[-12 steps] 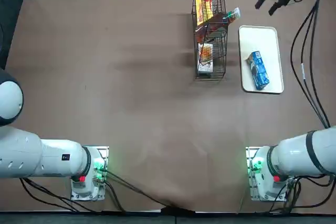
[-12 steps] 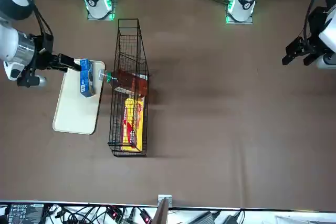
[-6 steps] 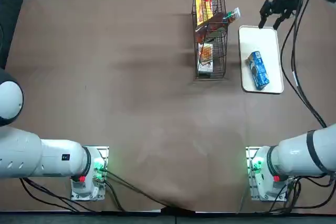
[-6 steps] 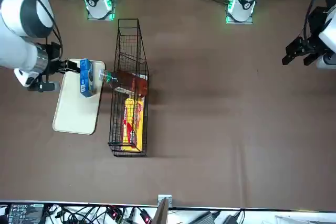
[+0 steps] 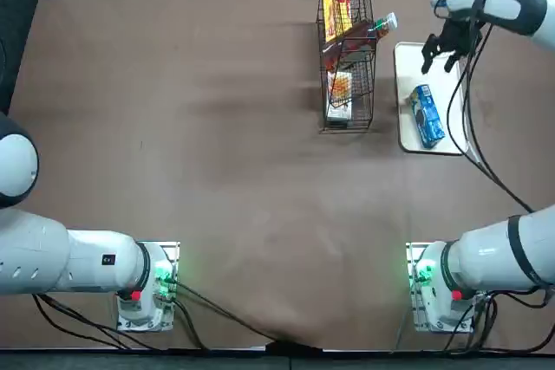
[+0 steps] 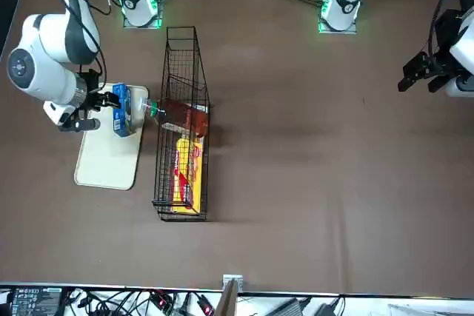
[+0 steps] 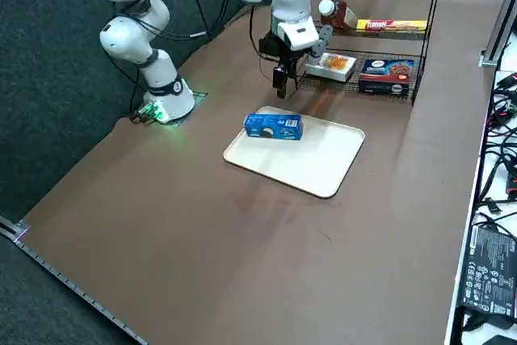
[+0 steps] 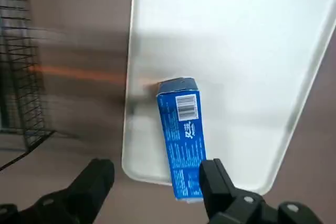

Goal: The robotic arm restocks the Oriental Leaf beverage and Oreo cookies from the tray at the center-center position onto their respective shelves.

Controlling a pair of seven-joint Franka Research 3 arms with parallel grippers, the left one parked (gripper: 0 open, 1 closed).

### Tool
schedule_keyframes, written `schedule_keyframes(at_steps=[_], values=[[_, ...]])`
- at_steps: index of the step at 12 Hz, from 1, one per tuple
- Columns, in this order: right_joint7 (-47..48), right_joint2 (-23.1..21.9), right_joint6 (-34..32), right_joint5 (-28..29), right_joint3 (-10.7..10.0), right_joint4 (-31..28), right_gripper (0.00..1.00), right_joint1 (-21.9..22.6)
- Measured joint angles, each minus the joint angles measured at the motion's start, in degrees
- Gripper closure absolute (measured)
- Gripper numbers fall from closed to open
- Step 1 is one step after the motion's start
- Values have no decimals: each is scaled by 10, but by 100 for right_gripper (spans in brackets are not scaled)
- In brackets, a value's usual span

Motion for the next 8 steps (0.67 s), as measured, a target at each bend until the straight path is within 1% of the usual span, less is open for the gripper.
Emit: schedule_keyframes(at_steps=[3, 6, 8], values=[[-1, 0, 69, -1, 0, -52, 0, -1], [-2, 3, 121, -1, -2, -94, 0, -6], [-3, 8, 143, -1, -2, -107, 0, -9]])
